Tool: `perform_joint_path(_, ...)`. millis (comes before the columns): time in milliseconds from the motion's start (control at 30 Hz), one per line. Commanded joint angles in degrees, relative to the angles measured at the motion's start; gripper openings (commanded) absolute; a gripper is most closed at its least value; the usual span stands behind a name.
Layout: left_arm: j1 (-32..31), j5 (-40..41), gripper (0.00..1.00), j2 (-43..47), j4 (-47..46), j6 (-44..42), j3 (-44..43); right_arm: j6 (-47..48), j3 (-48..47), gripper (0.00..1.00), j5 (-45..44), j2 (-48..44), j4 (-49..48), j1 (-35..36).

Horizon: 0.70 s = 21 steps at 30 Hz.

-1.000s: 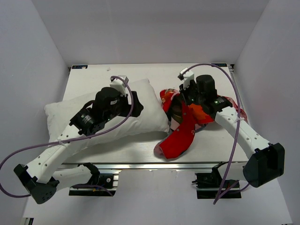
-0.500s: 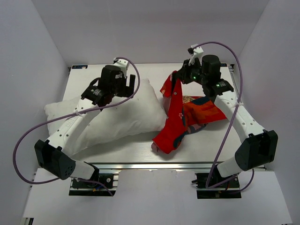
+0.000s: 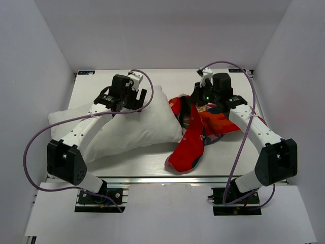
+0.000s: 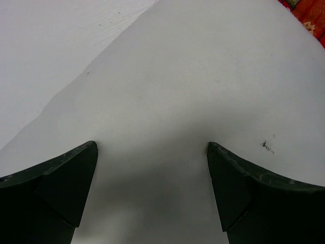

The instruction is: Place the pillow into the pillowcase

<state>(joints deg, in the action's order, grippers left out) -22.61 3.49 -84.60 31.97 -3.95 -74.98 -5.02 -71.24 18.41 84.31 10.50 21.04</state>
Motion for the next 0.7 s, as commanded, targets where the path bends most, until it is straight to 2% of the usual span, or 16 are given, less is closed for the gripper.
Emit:
perform_joint_path(0,0.73,-4.01,0.98,-1.61,-3.66,-2.55,-1.74,4.56,4.08,0.00,1.10,-3.27,3.47,1.37)
perform_joint_path(200,2.22,-8.84,0.97,-8.55,-4.90,-2.91,-3.07,4.84,8.84,0.00,0.92,-6.00,4.35,1.99)
perform_joint_path(300,3.01,-11.83,0.84,-10.67,-4.63,-2.39,-1.49,6.60,8.75,0.00,0.48,-6.53,4.26,2.08)
perform_joint_path(333,3.53,-12.62,0.72,-11.46,-4.81,-2.12,-0.18,6.86,8.67,0.00,0.05,-6.62,4.18,2.08)
perform_joint_path(433,4.68,-15.00,0.49,-11.91,-5.60,-0.72,2.02,6.95,8.58,0.00,-0.31,-6.71,4.09,2.08)
perform_joint_path(467,4.86,-15.35,0.37,-11.65,-5.95,-0.28,2.47,6.95,8.58,0.00,-0.31,-6.79,4.09,2.08)
perform_joint_path(567,5.21,-16.31,0.21,-10.24,-6.65,0.34,3.96,6.77,8.40,0.00,-0.31,-6.53,3.82,2.08)
perform_joint_path(600,5.30,-17.10,0.06,-9.63,-6.74,0.95,4.14,6.77,8.23,0.00,-0.31,-6.44,3.82,2.08)
perform_joint_path(633,5.30,-17.28,0.00,-9.01,-6.57,1.39,4.31,6.77,8.14,0.00,-0.40,-6.36,3.65,2.08)
perform_joint_path(667,5.30,-17.81,0.00,-6.74,-6.39,2.44,4.23,6.69,7.88,0.00,-0.48,-6.35,3.56,2.08)
